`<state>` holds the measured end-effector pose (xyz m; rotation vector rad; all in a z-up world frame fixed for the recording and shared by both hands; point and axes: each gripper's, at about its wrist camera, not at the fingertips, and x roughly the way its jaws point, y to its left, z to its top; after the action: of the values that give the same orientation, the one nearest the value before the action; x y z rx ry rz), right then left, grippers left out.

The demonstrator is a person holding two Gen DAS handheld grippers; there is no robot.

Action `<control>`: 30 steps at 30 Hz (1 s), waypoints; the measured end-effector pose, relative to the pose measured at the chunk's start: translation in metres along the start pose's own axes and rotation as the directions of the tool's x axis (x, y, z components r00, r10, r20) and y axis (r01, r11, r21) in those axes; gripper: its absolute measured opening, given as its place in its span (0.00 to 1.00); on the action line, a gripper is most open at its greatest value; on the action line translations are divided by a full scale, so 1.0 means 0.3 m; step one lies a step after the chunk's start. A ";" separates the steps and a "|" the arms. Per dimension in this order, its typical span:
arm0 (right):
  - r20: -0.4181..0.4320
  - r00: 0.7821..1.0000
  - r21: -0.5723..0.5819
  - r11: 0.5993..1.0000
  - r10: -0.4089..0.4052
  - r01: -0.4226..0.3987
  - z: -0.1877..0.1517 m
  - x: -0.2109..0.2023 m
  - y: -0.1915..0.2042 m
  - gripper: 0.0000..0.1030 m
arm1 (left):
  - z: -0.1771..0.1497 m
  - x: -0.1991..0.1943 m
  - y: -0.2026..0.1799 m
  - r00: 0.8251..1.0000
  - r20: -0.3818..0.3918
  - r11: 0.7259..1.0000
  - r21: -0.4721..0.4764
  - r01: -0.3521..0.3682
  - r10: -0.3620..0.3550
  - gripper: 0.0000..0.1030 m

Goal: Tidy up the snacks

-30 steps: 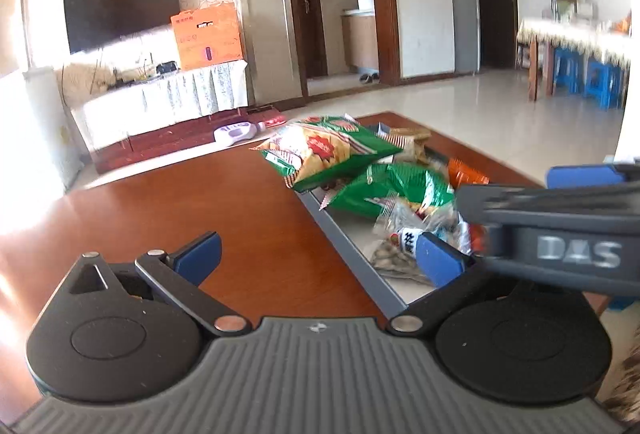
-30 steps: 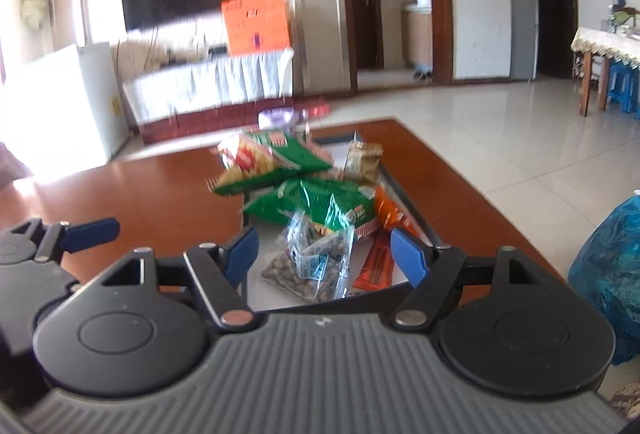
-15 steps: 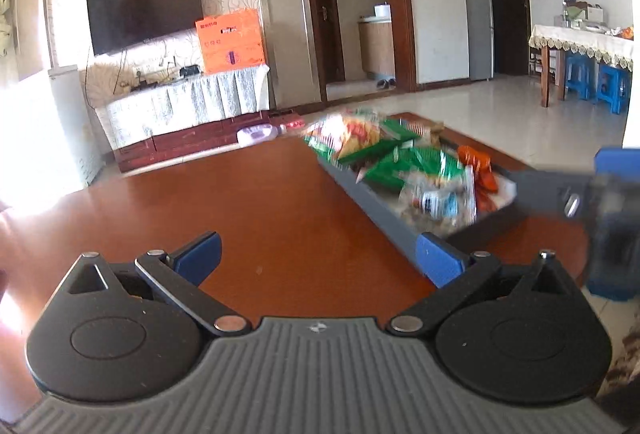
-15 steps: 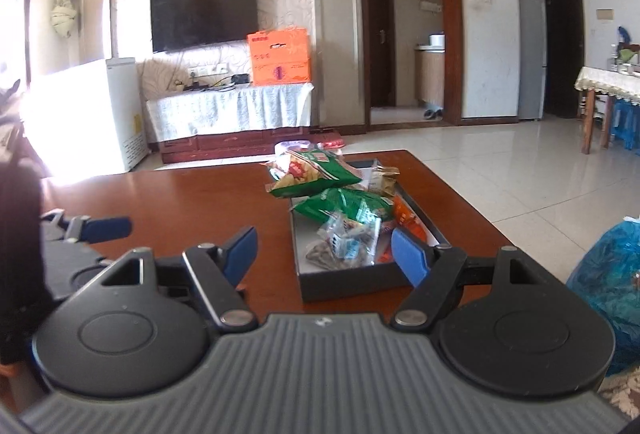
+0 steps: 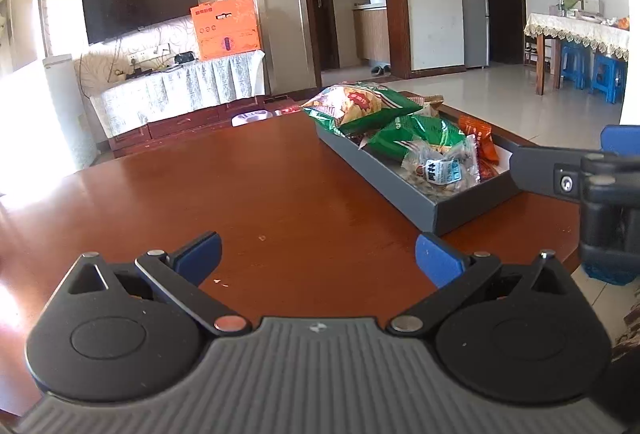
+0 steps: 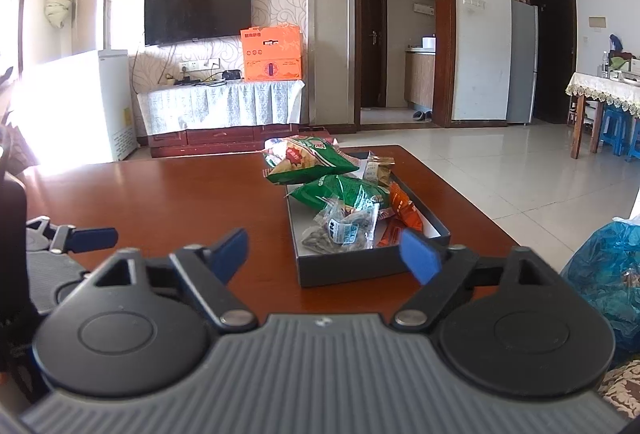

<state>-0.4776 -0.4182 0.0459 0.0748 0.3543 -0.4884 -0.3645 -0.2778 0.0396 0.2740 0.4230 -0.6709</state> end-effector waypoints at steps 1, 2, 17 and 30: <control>0.000 1.000 0.006 1.000 0.001 -0.001 -0.001 -0.001 -0.004 0.84 | 0.001 -0.001 0.001 1.000 0.000 1.000 -0.006 0.003 -0.003 1.00; -0.001 1.000 0.013 1.000 0.004 -0.004 -0.001 -0.001 -0.008 0.84 | 0.002 -0.002 0.000 1.000 -0.001 1.000 -0.009 0.006 -0.006 1.00; -0.021 0.999 0.017 0.999 0.033 -0.033 -0.006 0.004 -0.006 0.84 | 0.013 0.025 0.006 1.000 -0.015 0.999 -0.040 0.016 -0.017 1.00; -0.029 0.999 0.008 0.999 0.040 -0.040 -0.006 0.014 -0.005 0.84 | 0.018 0.037 0.006 1.000 -0.016 0.999 -0.047 0.013 -0.014 1.00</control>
<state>-0.4755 -0.4211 0.0428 0.0965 0.3790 -0.4497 -0.3541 -0.2845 0.0395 0.2319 0.4559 -0.6717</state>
